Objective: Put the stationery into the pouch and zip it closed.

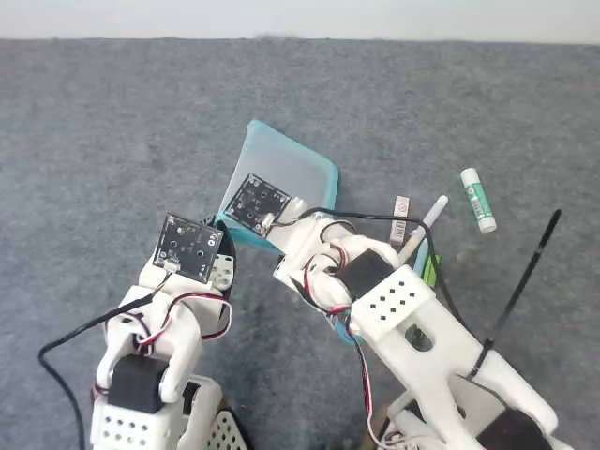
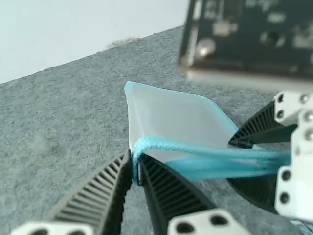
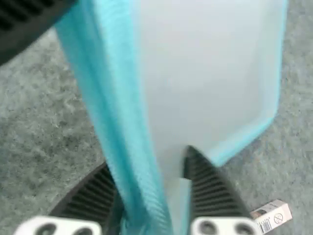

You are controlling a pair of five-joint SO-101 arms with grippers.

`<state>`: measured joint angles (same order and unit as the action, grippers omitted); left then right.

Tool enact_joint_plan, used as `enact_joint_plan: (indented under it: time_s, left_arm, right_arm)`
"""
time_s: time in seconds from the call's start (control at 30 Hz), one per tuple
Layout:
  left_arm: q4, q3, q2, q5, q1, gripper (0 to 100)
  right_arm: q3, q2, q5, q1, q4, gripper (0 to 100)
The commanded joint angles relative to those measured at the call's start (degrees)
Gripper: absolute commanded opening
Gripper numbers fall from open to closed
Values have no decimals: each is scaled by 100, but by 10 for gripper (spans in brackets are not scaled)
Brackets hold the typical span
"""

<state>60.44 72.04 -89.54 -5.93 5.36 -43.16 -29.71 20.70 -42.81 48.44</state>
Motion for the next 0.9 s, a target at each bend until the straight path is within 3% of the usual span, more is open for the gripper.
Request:
enact_joint_plan:
  time_s: [0.0,0.2,0.43,0.67,0.87]
  left_arm:
    - [-62,-154,220,-141,70,11]
    - [-62,-154,211,-167,35,24]
    - [-62,-57,211,-167,62,160]
    - [-387,391,211,-185,70,154]
    - [-782,822,211,-185,70,7]
  right_arm:
    - [343,-629,-79,-57,347,7]
    - [352,-1332,308,-57,910,7]
    - [352,-2035,615,-84,1420,7]
    - [334,-2316,615,-92,1569,7]
    - [334,-2369,615,-92,1684,7]
